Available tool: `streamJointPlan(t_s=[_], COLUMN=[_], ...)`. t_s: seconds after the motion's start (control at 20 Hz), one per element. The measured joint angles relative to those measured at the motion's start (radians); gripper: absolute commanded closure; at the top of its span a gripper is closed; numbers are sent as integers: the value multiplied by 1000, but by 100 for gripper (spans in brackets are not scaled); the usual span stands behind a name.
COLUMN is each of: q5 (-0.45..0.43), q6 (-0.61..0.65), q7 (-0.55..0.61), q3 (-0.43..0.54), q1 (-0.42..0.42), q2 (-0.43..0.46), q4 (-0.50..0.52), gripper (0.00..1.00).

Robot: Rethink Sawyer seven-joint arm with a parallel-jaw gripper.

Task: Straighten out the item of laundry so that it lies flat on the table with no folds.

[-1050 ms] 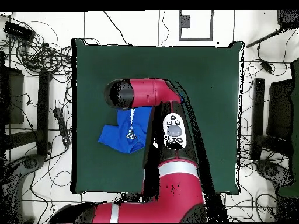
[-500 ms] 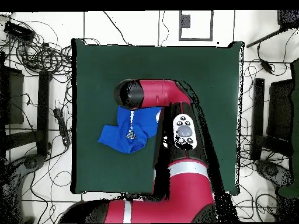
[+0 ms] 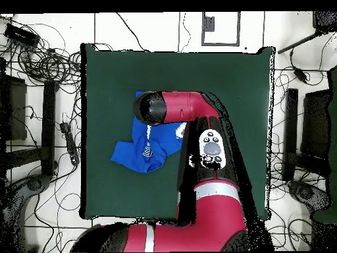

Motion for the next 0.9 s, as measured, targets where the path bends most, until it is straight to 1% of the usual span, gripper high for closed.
streamJointPlan(t_s=[0.65, 0.9], q5=[-4, -4], q6=[-85, -107], q7=[0, 0], q3=[0, 0], q1=[-7, -14], q2=[61, 73], q4=[21, 45], gripper=[0, 0])
